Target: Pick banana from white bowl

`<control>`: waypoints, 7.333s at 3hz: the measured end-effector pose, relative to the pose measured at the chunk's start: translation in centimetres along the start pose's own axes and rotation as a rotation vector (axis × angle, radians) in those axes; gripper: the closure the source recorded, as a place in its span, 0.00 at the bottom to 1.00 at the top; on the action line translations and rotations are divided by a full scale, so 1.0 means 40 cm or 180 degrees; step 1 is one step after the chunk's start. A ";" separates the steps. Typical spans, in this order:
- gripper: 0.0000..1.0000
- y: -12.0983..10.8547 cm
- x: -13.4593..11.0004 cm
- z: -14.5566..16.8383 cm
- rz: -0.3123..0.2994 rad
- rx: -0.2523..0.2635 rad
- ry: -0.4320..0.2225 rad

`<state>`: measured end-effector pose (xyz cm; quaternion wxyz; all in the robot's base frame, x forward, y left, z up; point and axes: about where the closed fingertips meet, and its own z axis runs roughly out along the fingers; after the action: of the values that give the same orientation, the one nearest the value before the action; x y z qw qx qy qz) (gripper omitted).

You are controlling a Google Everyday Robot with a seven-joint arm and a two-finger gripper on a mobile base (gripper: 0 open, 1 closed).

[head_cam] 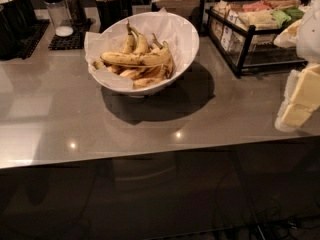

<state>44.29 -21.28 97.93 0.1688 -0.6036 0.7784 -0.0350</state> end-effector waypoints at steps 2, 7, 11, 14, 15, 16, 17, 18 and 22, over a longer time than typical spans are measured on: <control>0.00 -0.015 -0.008 0.008 0.0097 -0.0006 -0.0243; 0.00 -0.214 -0.333 0.103 -0.0465 -0.0287 -0.1446; 0.00 -0.262 -0.479 0.180 -0.0729 -0.0394 -0.1767; 0.23 -0.254 -0.569 0.241 -0.0937 -0.0581 -0.1852; 0.14 -0.253 -0.599 0.266 -0.0998 -0.0669 -0.1907; 0.10 -0.246 -0.652 0.310 -0.1145 -0.0867 -0.1955; 0.16 -0.246 -0.691 0.355 -0.1229 -0.1022 -0.1980; 0.16 -0.246 -0.702 0.408 -0.1195 -0.1157 -0.1982; 0.99 -0.262 -0.682 0.490 -0.0991 -0.1287 -0.1990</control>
Offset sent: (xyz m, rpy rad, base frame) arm 0.0212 0.0036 -0.0057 0.2271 -0.0197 -0.0237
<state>65.86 4.80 88.21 0.2679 -0.7169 0.5800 0.2790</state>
